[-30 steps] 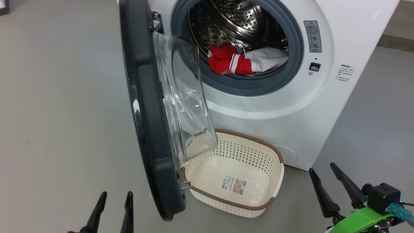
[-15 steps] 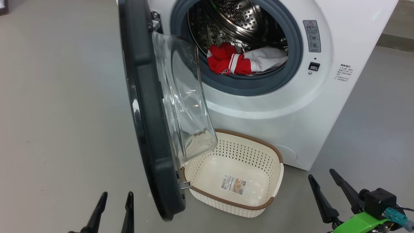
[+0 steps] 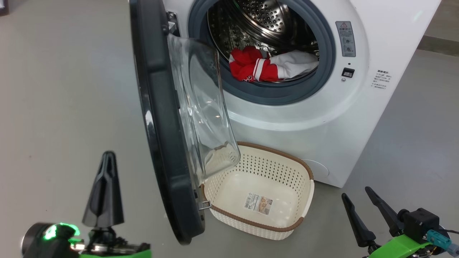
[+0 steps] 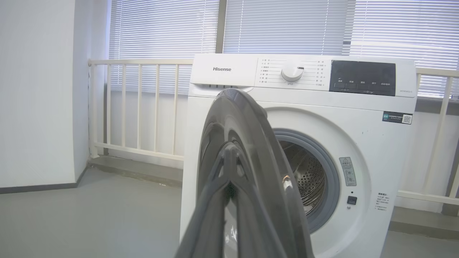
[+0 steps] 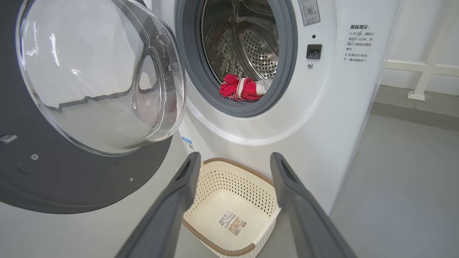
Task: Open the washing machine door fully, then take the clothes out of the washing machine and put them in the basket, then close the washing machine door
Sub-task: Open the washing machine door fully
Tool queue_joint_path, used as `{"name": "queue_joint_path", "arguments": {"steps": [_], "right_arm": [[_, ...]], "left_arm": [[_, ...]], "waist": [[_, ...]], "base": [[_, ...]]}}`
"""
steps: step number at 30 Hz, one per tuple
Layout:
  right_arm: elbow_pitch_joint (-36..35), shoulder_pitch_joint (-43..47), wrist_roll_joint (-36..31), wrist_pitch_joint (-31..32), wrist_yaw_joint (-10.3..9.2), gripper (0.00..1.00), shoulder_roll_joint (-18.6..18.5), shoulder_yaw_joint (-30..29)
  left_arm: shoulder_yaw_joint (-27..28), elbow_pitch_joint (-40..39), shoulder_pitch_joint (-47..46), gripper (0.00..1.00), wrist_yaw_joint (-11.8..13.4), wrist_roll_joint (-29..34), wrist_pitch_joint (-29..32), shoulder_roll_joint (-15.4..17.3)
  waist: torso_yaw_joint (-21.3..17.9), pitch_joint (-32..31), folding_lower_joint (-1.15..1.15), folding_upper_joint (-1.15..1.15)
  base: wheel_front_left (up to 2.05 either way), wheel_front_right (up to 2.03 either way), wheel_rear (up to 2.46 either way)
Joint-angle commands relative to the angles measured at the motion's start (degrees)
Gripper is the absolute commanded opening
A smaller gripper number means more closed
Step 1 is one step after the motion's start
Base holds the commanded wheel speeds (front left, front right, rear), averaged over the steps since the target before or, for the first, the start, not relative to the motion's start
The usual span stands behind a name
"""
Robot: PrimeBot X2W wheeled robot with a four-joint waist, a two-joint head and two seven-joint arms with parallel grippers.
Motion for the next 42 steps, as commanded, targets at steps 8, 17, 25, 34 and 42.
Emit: {"name": "queue_joint_path", "arguments": {"steps": [8,17,25,34,42], "right_arm": [[-1.8,-1.1,-1.1,-0.5,0.36,1.00,-0.8,1.3],[-2.0,-1.4,-1.2,-0.5,0.36,1.00,-0.8,1.4],[-2.1,-1.4,-1.3,-0.5,0.36,1.00,-0.7,1.4],[-2.3,-1.1,-1.5,-0.5,0.36,1.00,-0.5,1.2],[-2.4,-0.9,-1.6,-0.5,0.36,1.00,-0.1,1.1]], "left_arm": [[-12.6,-8.0,-2.4,0.00,-1.4,2.0,-0.4,0.4],[-20.0,7.4,-0.5,0.00,-1.7,-3.7,-0.4,0.4],[-18.7,16.4,-2.7,0.00,-0.1,-8.5,-0.4,0.4],[-14.6,18.8,-3.4,0.00,1.2,-9.3,-0.4,0.4],[-8.8,18.1,-1.7,0.00,2.5,-8.1,-0.4,0.4]], "waist": [[-0.9,0.3,0.00,0.00],[-1.7,0.7,0.00,0.00],[-1.9,0.7,0.00,0.00],[-1.9,0.3,0.00,0.00],[-1.6,0.3,0.00,0.00]], "base": [[0.00,0.00,0.00],[0.00,0.00,0.00],[0.00,0.00,0.00],[0.00,0.00,0.00],[0.00,0.00,0.00]]}}
